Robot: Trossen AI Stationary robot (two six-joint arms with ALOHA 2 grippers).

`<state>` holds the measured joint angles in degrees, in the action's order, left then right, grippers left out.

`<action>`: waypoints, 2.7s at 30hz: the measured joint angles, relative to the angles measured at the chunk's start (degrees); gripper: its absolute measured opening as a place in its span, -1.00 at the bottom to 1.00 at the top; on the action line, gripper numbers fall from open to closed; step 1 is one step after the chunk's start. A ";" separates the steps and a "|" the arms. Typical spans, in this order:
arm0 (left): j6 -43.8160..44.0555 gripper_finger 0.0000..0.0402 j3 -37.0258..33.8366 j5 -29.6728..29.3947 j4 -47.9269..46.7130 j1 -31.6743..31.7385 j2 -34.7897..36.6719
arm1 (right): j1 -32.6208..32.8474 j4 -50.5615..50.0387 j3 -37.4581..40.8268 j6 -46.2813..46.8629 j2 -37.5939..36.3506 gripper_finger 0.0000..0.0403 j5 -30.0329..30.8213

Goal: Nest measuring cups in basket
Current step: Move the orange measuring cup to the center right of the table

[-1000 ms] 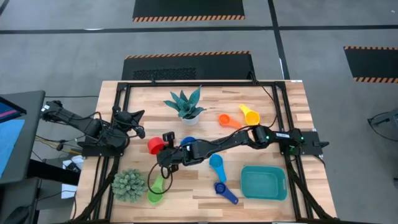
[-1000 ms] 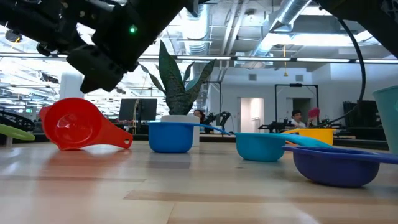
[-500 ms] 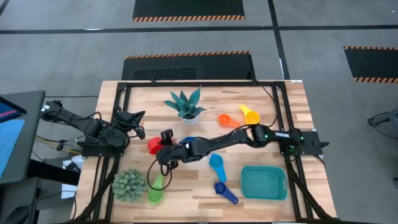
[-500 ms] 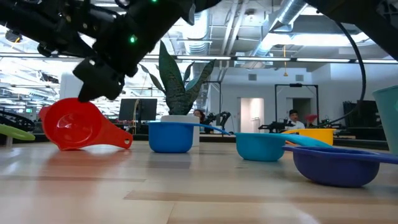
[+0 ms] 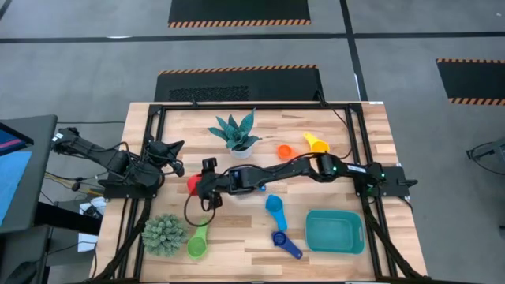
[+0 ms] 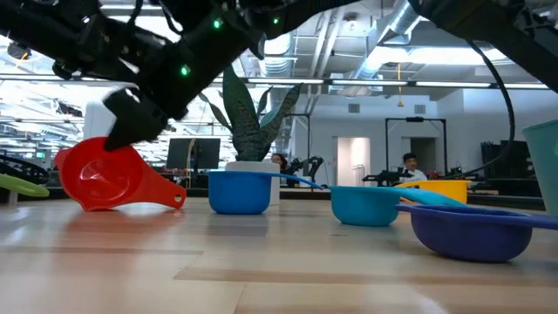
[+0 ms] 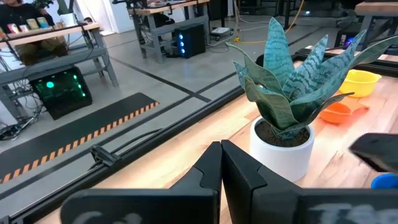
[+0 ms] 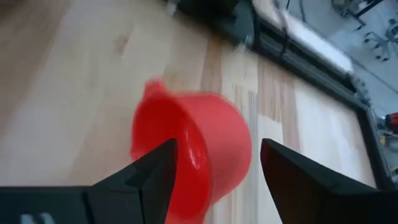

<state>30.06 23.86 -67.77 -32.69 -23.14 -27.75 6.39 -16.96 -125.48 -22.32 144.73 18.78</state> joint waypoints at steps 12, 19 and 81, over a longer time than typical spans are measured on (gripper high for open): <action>-0.01 -1.00 0.00 -0.07 0.00 -0.01 0.00 | -2.51 1.89 0.88 4.17 0.21 0.06 -2.86; -0.01 -1.00 0.00 -0.09 0.00 -0.01 0.00 | -3.41 0.86 0.88 8.84 0.92 -0.60 -8.41; 0.49 -1.00 0.02 0.50 -0.30 0.00 -0.01 | 3.73 -10.48 0.83 -2.07 0.11 0.27 -16.92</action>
<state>30.55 23.88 -67.26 -32.98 -23.15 -27.76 10.12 -27.43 -124.65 -24.39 144.84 1.86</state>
